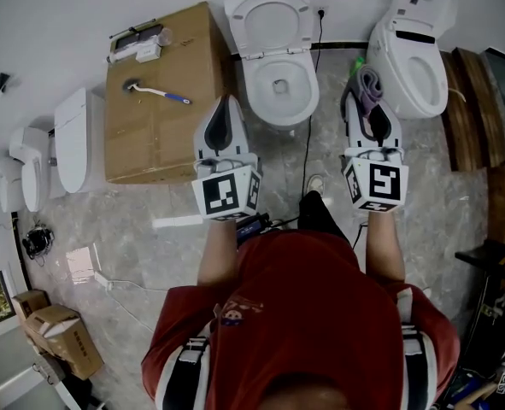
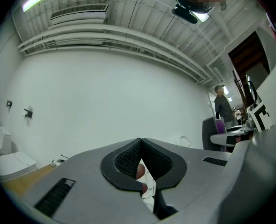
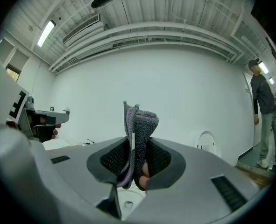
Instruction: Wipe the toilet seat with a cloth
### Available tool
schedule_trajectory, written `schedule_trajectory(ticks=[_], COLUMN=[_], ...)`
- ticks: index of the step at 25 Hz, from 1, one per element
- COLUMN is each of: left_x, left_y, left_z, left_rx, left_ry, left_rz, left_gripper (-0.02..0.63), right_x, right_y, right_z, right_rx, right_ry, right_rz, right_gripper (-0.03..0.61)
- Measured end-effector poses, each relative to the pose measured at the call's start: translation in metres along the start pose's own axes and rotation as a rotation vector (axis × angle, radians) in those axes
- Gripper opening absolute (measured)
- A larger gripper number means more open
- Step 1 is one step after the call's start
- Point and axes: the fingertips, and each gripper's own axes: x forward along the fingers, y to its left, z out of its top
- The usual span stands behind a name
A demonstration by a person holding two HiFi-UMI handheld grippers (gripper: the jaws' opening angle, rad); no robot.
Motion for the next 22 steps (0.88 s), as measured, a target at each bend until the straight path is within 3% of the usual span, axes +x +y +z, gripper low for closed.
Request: schedule_trajectory(ticks=[11,22], left_x=[0.115,0.176], left_y=[-0.025,-0.025], left_z=[-0.004,-0.02], left_rx=[0.035,0.035], left_ry=[-0.009,0.001], left_rz=[0.098,0.127], left_gripper=[0.012,0.012], right_x=[0.111,0.174], right_y=[-0.081,-0.1], right_z=[-0.013,-0.029], right_rx=[0.026,0.02], right_ry=[-0.002,0.013], right_rz=[0.091,0.137], right_gripper=[0.097,0.097])
